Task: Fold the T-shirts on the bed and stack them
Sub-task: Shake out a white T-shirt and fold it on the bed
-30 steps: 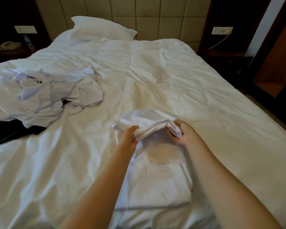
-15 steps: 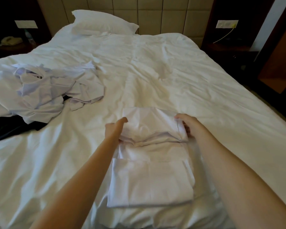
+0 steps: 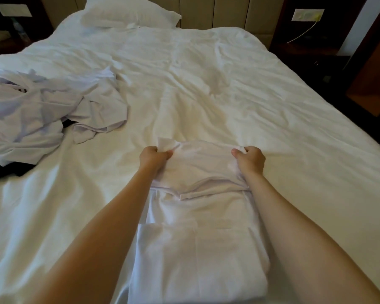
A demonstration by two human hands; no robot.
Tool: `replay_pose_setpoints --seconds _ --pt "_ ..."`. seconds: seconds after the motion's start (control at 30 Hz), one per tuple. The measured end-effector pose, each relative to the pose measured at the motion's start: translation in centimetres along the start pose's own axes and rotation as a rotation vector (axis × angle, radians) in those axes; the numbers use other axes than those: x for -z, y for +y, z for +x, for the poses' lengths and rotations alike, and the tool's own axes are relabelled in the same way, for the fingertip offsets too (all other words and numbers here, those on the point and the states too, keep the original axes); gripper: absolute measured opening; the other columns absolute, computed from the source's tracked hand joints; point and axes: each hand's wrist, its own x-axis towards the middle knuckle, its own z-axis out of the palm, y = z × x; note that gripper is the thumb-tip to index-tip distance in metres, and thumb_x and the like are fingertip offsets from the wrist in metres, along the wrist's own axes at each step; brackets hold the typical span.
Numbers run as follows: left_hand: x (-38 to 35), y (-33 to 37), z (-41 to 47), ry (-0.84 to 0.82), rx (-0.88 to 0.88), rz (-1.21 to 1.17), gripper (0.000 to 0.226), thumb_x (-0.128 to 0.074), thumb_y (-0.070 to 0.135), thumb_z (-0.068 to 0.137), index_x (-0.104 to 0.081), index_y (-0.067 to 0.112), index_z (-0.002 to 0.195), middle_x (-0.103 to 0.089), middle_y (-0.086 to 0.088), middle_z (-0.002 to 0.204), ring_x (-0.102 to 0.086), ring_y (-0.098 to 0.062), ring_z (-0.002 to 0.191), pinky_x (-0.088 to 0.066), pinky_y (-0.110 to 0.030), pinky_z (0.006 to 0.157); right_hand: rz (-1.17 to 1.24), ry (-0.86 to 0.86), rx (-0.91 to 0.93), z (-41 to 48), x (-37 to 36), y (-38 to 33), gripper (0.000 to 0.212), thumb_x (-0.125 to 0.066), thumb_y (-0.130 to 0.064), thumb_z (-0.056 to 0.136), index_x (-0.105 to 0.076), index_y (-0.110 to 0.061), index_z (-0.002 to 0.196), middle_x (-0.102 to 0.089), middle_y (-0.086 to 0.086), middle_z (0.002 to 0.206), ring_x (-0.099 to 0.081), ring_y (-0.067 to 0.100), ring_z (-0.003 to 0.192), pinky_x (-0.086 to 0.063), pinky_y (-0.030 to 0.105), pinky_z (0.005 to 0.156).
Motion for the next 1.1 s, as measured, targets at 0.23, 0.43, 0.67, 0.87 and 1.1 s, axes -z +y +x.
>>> replay_pose_setpoints --seconds 0.23,0.43,0.67,0.87,1.1 --pt "1.2 1.5 -0.2 -0.234 0.130 -0.026 0.080 -0.076 0.043 0.074 -0.041 0.001 0.133 -0.051 -0.009 0.123 -0.053 -0.027 0.107 -0.043 -0.031 0.085 0.194 -0.320 -0.261 0.1 1.2 -1.8 0.033 -0.077 -0.016 0.071 -0.055 -0.001 0.091 -0.054 0.009 0.081 -0.052 0.023 0.069 -0.042 0.022 0.058" --pt "2.1 1.1 -1.1 -0.480 0.191 -0.004 0.077 -0.082 0.037 0.069 -0.047 0.002 0.127 -0.062 -0.011 0.109 -0.061 -0.026 0.099 -0.051 -0.037 0.087 0.125 -0.650 -0.432 -1.7 3.9 -2.1 0.040 -0.080 -0.013 0.070 -0.059 -0.005 0.103 -0.065 0.013 0.095 -0.061 0.028 0.085 -0.051 0.035 0.071" --pt "5.0 1.7 -5.2 -0.334 -0.079 -0.177 0.081 -0.089 0.029 0.054 -0.054 0.003 0.122 -0.062 -0.010 0.115 -0.060 -0.027 0.105 -0.051 -0.038 0.089 0.323 -0.429 -0.116 -5.4 5.8 -3.4 0.040 -0.077 -0.002 0.072 -0.059 -0.003 0.107 -0.066 0.009 0.086 -0.064 0.023 0.075 -0.054 0.032 0.068" --pt "6.8 0.9 -11.0 -0.196 -0.274 -0.160 0.031 -0.083 0.011 0.067 -0.064 0.009 0.091 -0.065 -0.009 0.098 -0.060 -0.024 0.095 -0.050 -0.038 0.089 0.366 -0.360 0.057 -10.4 8.7 -2.7 0.034 -0.076 -0.001 0.072 -0.061 -0.007 0.102 -0.065 0.009 0.102 -0.063 0.021 0.089 -0.052 0.029 0.075" --pt "7.2 -4.2 -15.2 -0.209 -0.541 0.014 0.022 -0.068 0.008 0.076 -0.068 0.030 0.070 -0.062 0.022 0.054 -0.058 0.004 0.060 -0.045 -0.021 0.069 0.191 -0.277 0.183 -15.3 10.4 1.1 0.042 -0.069 0.003 0.081 -0.059 -0.001 0.121 -0.061 0.016 0.118 -0.057 0.027 0.109 -0.047 0.037 0.092"
